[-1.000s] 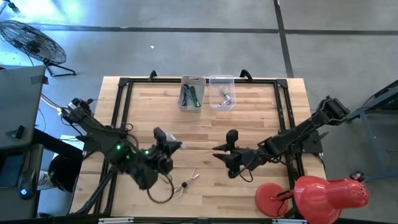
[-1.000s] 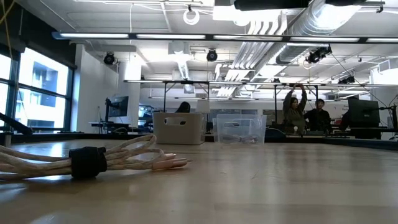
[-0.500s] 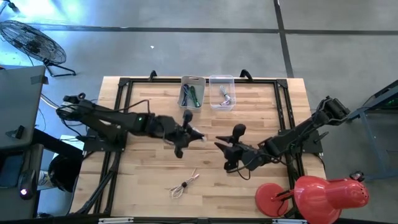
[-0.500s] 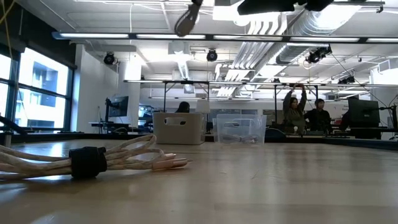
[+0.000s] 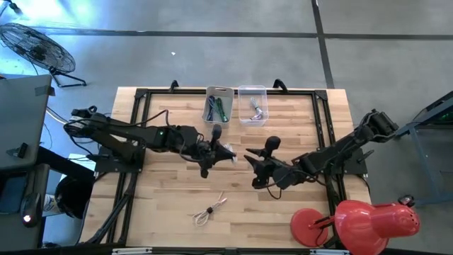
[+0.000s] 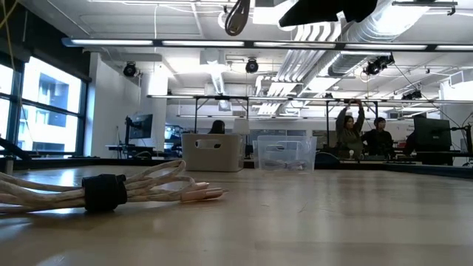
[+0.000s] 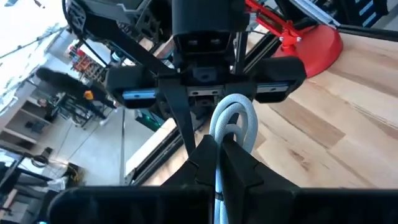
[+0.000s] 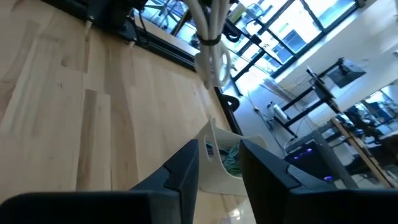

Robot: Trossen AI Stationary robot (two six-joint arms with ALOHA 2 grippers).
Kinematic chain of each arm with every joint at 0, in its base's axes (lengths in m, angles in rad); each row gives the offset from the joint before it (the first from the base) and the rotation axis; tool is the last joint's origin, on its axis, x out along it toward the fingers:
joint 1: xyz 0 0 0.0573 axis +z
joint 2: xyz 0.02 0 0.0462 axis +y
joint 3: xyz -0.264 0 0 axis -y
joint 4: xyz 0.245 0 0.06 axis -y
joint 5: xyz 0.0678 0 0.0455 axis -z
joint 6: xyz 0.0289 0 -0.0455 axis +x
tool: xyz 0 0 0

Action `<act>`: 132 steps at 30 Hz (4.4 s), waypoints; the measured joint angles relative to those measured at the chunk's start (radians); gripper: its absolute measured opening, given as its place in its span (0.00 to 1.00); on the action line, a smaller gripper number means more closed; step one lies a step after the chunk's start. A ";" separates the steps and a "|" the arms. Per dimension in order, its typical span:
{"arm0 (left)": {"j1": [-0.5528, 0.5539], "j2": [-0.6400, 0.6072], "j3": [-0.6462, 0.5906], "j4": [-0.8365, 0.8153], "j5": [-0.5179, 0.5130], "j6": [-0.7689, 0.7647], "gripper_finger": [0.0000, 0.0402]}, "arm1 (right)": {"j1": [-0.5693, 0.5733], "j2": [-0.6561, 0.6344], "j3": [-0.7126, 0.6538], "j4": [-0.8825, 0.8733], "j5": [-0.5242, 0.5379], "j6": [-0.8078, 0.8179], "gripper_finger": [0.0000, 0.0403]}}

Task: Pick & Place USB Port
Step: Put the white charger cable into the transparent bin

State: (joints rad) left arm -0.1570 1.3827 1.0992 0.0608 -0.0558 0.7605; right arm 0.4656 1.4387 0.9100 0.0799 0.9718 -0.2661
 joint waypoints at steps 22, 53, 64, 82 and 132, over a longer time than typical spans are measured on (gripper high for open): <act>0.000 0.002 -0.035 -0.002 0.077 -0.024 0.00 | -0.015 -0.001 0.000 0.030 -0.036 0.034 0.52; 0.000 0.002 -0.035 0.121 0.248 -0.007 0.00 | -0.028 -0.001 0.001 0.185 -0.355 -0.031 0.52; 0.000 0.003 -0.060 0.123 0.247 -0.014 0.00 | -0.086 -0.001 0.001 0.241 -0.478 -0.031 0.52; 0.000 0.003 -0.093 0.183 0.225 -0.016 0.00 | -0.113 -0.001 0.001 0.255 -0.605 -0.004 0.51; 0.000 0.002 -0.092 0.175 0.221 -0.075 0.08 | -0.169 0.055 0.000 0.316 -0.620 -0.059 0.05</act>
State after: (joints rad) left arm -0.1566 1.3846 1.0077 0.2363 0.1654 0.6853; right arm 0.2966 1.4937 0.9104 0.3962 0.3523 -0.3247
